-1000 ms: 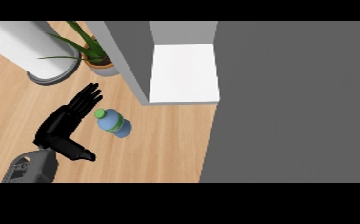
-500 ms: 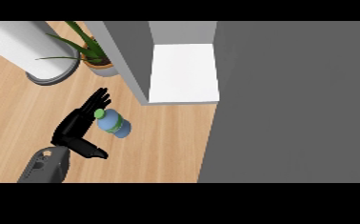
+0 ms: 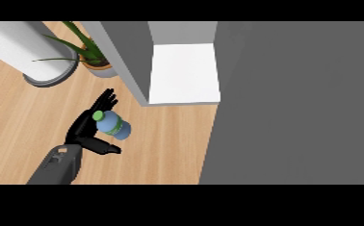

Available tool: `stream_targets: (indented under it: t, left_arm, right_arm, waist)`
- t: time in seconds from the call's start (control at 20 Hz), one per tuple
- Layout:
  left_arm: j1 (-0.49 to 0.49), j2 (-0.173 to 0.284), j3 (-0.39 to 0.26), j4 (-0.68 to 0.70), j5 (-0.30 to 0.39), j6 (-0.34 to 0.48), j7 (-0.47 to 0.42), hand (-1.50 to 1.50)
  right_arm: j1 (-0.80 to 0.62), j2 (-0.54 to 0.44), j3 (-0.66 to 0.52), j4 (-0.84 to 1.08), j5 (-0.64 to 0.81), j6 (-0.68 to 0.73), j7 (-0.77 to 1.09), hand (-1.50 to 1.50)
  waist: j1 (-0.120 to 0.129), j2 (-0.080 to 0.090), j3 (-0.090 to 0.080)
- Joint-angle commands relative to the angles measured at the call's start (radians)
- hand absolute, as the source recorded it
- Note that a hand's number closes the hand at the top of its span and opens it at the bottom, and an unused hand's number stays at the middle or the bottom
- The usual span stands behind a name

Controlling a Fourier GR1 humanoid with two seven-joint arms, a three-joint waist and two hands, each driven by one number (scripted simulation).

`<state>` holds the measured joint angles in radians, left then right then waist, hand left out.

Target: Pick up the bottled water, place it into the cabinet and close the cabinet

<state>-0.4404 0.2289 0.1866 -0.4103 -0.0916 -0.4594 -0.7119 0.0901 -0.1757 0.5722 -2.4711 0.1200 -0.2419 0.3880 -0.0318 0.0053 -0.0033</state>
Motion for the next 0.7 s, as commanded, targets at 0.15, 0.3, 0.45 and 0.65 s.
stream_targets:
  t: [0.15, 0.3, 0.45, 0.65]
  left_arm:
    - [-0.035, -0.006, 0.019, 0.105, 0.005, -0.039, -0.158, -1.5]
    - [-0.08, 0.015, 0.023, 0.135, 0.011, -0.088, -0.161, 1.5]
    - [-0.067, -0.062, -0.003, 0.103, 0.012, -0.089, -0.141, 1.5]
    - [-0.064, -0.053, -0.044, 0.111, -0.029, -0.111, -0.209, 1.5]
  right_arm:
    - [-0.037, -0.027, -0.001, -0.11, 0.087, -0.007, 0.104, -1.5]
    - [0.006, -0.037, 0.013, -0.086, 0.074, -0.002, 0.039, -1.5]
    - [0.008, -0.044, -0.031, -0.079, 0.026, -0.002, 0.032, -1.5]
    - [0.04, -0.041, 0.019, -0.085, 0.041, -0.015, -0.006, -1.5]
  waist:
    - [0.002, 0.001, -0.001]
    - [-0.006, 0.002, -0.001]
    - [0.013, -0.004, 0.002]
    - [0.003, -0.002, 0.001]
